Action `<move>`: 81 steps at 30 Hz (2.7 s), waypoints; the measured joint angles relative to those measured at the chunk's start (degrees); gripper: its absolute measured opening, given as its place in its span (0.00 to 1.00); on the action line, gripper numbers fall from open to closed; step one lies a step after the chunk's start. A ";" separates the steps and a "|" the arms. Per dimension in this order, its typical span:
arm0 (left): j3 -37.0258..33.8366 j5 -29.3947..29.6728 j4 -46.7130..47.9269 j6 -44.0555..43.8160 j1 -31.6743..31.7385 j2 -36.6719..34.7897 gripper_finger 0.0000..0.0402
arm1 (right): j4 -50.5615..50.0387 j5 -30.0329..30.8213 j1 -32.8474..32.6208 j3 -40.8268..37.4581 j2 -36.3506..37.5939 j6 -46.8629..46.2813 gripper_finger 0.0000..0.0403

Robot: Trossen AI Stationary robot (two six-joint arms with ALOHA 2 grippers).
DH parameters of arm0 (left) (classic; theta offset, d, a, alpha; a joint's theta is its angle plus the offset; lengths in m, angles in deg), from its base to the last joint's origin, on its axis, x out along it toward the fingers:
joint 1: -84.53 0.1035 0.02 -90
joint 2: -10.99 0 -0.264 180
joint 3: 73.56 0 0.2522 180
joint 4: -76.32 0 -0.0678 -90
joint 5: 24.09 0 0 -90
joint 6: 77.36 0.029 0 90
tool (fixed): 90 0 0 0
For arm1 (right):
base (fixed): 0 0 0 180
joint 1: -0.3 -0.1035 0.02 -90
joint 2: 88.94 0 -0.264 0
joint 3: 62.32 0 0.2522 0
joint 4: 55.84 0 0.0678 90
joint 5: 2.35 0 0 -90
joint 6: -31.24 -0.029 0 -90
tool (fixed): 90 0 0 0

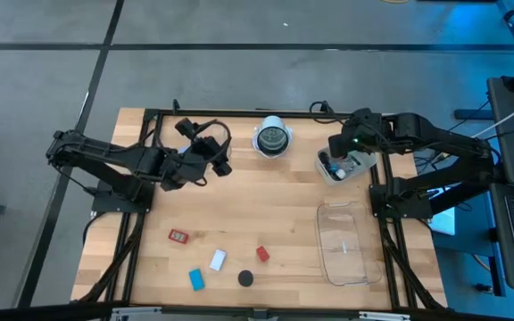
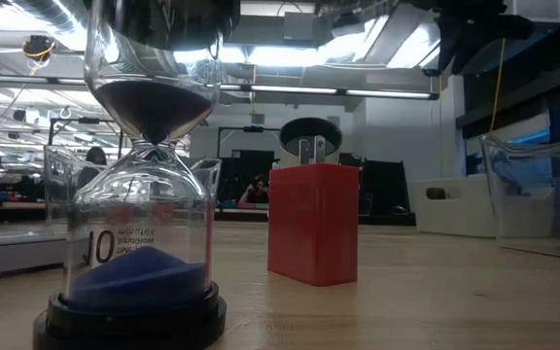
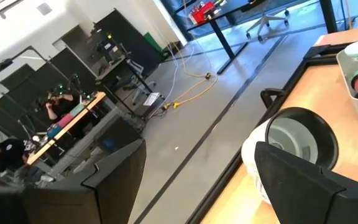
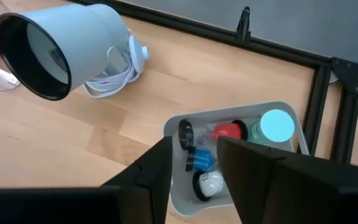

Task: Pick & Place Office items
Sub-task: Move the blue hourglass to the top middle of the table

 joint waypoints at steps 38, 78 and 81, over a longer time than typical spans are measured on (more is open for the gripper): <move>-0.20 -45.39 18.10 -16.99 -0.10 0.04 0.74 | 8.69 -0.33 -5.75 -0.07 -1.10 5.12 0.46; -0.28 -60.35 -0.97 -3.51 -27.38 21.30 0.74 | 29.46 -5.67 -23.33 -0.07 -19.54 1.63 0.75; -0.28 -60.30 -3.79 -0.27 -28.15 22.39 0.74 | 31.20 -5.61 -23.73 -0.07 -19.54 1.61 0.75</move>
